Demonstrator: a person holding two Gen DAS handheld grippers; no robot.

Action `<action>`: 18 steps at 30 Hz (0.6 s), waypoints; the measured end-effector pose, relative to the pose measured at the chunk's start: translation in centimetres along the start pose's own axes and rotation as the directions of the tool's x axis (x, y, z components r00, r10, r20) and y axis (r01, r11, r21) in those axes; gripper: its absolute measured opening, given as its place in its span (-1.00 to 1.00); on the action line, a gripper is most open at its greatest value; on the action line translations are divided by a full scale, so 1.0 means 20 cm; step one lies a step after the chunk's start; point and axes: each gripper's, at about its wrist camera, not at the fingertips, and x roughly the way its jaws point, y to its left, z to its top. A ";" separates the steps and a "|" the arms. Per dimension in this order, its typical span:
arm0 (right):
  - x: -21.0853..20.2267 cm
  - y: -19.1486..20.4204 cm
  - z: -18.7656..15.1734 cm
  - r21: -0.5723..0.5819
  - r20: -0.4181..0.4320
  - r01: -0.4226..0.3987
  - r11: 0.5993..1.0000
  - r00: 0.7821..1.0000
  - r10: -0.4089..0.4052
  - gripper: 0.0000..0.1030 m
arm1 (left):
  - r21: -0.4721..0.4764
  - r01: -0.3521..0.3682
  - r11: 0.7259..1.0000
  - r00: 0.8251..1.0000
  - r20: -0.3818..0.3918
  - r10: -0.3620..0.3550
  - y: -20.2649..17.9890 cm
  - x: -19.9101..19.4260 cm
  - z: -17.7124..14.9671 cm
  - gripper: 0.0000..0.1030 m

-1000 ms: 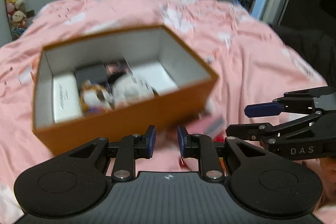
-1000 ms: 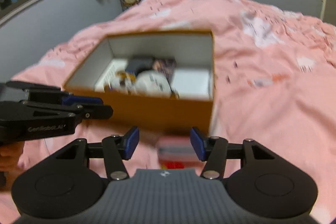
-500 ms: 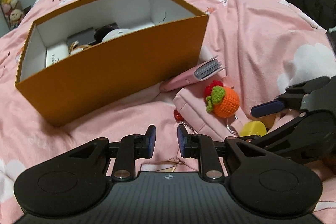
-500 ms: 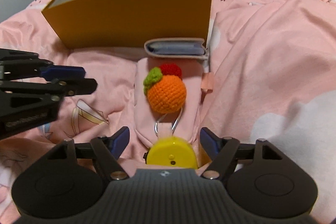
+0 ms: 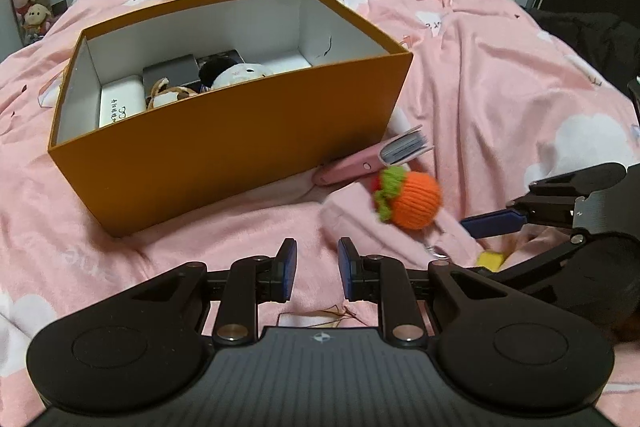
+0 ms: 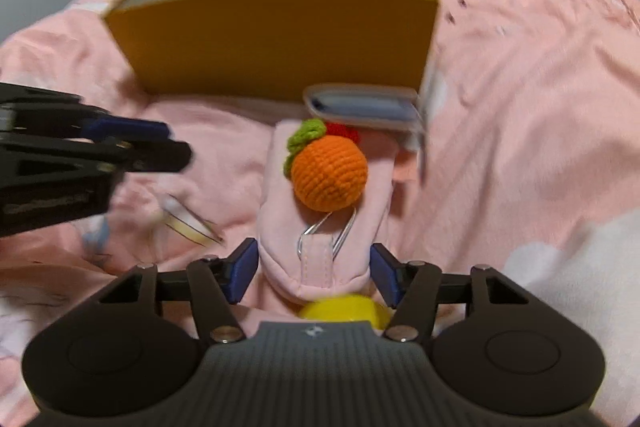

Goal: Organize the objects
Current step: 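Withdraw both tools from box toward pink pouch and orange knitted fruit, then grasp pink pouch with left tool while right tool reaches pink card holder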

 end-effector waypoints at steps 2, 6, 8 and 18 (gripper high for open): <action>-0.03 0.03 0.01 -0.023 0.019 -0.042 0.999 0.999 0.043 0.20 | -0.005 0.015 1.000 1.000 -0.001 -0.015 0.01 -0.02 0.00 -0.53; -0.06 0.06 0.03 -0.023 0.012 -0.090 0.996 0.996 0.091 0.18 | -0.028 0.030 0.999 0.999 -0.016 -0.031 0.04 -0.06 -0.02 -0.53; -0.08 0.04 0.03 0.007 0.002 -0.129 0.992 0.992 0.128 0.17 | -0.053 0.050 0.997 0.998 -0.024 -0.051 0.06 -0.07 -0.04 -0.53; -0.06 0.01 0.15 0.162 -0.042 -0.232 0.959 0.969 0.242 0.18 | -0.048 0.062 0.997 0.998 -0.018 -0.063 0.08 -0.12 -0.07 -0.35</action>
